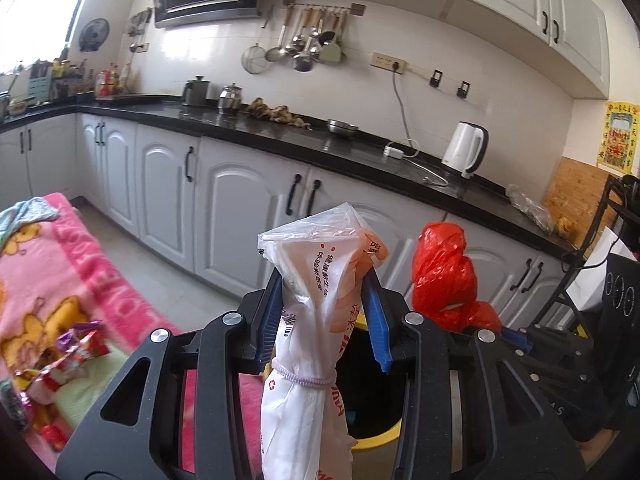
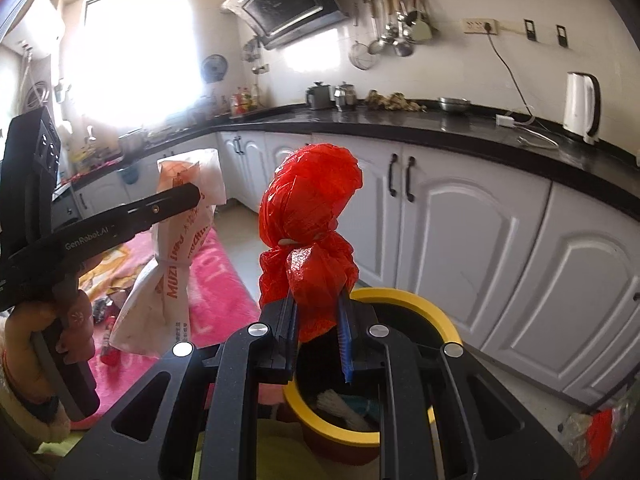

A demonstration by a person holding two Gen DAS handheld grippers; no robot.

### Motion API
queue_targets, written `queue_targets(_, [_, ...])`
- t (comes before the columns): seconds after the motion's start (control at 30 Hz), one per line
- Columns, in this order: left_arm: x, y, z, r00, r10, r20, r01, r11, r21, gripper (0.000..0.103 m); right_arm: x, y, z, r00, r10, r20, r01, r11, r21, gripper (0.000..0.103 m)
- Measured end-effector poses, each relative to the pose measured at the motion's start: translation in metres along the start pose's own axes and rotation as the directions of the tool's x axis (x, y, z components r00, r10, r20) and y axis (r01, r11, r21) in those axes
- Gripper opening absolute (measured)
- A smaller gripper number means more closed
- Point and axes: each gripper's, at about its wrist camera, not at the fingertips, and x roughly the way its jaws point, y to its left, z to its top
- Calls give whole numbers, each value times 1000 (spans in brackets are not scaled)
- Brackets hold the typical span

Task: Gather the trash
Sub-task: 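Carry both bags over the yellow bin with both tools, then open both tools to drop the bags into the yellow bin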

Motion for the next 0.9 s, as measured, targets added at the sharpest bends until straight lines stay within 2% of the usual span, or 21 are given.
queue_targets(0.23, [35,-18,-6,999,-41,-10,41,999,15,31,15,-24,-14,997,-61,-56,63,997,47,16])
queue_targets(0.47, [70,-22,-13,998,-58,-32,58,998,16,32,36,-38,-28,990,-88,-110,97,992,80,18])
queue_targets(0.53, [80,-19,-16,997,-55,-47,55,998,4,36,43,-41,-29,987,-98,-124,110,990,90,22])
queue_targets(0.6, [85,-15,-18,997,-51,-59,50,999,-8,38,49,-44,-32,984,-115,-138,129,987,96,30])
queue_targets(0.7, [89,-8,-24,996,-40,-77,39,999,-20,53,51,-47,-33,982,-130,-137,145,984,106,47])
queue_targets(0.8, [86,1,-28,996,-28,-82,25,999,-34,56,51,-48,-33,983,-127,-132,143,983,116,49])
queue_targets(0.9, [80,8,-29,996,-10,-83,6,999,-48,70,47,-43,-31,986,-121,-117,135,984,119,54])
